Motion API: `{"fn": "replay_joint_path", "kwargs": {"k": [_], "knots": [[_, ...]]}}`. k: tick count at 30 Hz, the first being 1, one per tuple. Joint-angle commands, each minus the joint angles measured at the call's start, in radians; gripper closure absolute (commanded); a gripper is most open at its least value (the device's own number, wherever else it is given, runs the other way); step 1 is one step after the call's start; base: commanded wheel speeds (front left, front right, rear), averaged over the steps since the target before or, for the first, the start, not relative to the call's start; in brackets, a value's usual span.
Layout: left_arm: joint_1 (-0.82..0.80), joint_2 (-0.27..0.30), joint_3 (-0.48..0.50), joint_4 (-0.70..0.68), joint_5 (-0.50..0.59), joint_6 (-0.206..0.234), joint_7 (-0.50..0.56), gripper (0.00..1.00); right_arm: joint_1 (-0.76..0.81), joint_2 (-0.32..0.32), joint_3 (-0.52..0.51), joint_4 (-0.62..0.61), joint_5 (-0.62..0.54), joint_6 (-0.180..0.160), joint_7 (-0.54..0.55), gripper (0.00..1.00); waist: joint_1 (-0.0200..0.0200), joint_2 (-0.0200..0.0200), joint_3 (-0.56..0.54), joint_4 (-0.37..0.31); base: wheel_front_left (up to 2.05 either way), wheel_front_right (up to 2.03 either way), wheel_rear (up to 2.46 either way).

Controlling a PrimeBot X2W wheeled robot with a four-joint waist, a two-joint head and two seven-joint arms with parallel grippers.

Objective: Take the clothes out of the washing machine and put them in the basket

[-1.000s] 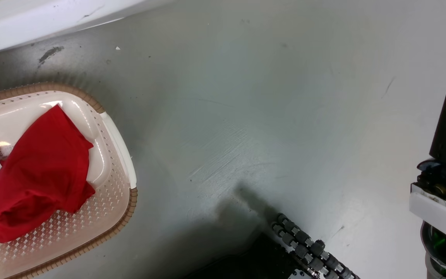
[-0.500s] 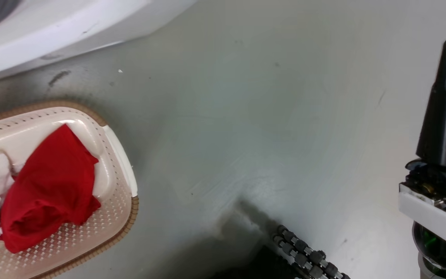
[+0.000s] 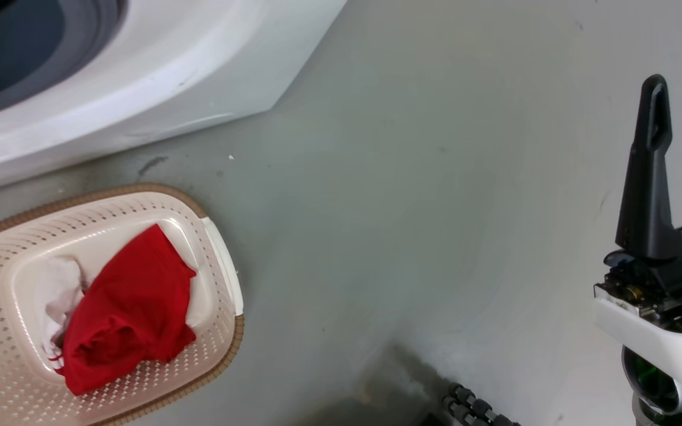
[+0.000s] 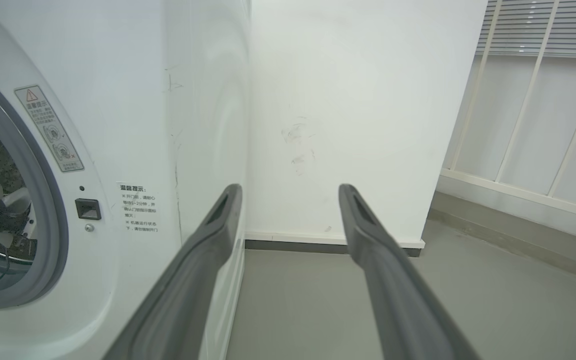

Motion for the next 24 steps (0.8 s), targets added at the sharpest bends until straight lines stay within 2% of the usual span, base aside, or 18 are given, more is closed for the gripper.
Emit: {"fn": "replay_joint_path", "kwargs": {"k": [1, 13, 24], "knots": [[0.03, -0.011, 0.003, 0.002, -0.006, 0.003, -0.025, 1.0, 0.013, 0.001, 0.001, 0.005, -0.009, 0.0, -0.002, 0.0, 0.0, 0.0, -0.027, 0.012, 0.0, 0.0, 0.0], [0.263, -0.062, 0.05, 0.012, -0.088, 0.032, -0.263, 1.0, 0.082, 0.0, 0.013, 0.027, -0.076, 0.0, -0.002, 0.0, 0.0, 0.0, -0.183, 0.054, 0.0, 0.0, 0.0], [0.471, -0.114, 0.056, -0.061, -0.125, 0.061, -0.401, 1.0, 0.157, 0.0, 0.027, 0.042, -0.127, 0.0, -0.002, 0.0, 0.0, 0.0, -0.324, 0.093, 0.0, 0.0, 0.0]]}}
